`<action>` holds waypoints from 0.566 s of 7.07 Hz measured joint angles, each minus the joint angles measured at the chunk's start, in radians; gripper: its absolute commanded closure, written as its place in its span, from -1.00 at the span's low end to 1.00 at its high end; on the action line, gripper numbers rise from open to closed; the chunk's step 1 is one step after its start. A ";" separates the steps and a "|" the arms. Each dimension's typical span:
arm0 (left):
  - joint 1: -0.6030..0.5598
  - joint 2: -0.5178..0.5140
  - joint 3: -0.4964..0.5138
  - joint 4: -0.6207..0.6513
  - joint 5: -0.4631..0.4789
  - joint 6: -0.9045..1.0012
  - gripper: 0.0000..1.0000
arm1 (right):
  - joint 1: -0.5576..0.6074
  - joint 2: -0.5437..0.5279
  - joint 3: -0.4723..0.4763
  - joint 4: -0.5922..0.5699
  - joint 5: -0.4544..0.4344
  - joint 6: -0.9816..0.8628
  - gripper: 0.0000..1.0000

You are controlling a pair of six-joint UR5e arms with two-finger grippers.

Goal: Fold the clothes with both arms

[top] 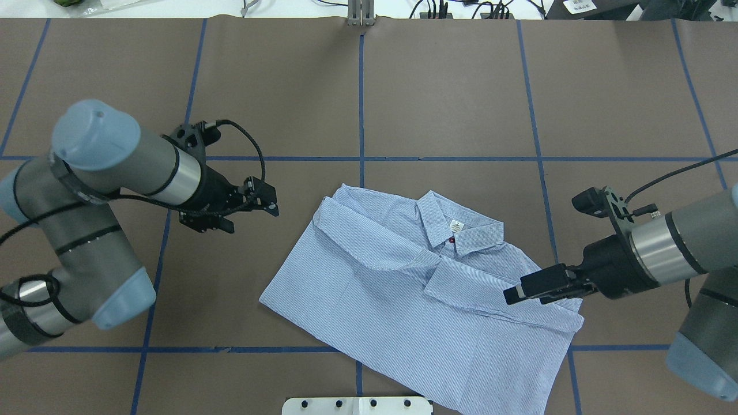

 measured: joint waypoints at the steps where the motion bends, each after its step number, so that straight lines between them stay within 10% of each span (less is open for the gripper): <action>1: 0.067 0.002 -0.006 0.000 0.047 -0.085 -1.00 | 0.040 0.010 -0.001 0.000 0.003 -0.003 -1.00; 4: 0.172 0.010 0.001 0.005 0.121 -0.220 -0.99 | 0.080 0.018 -0.001 0.000 0.004 -0.005 -1.00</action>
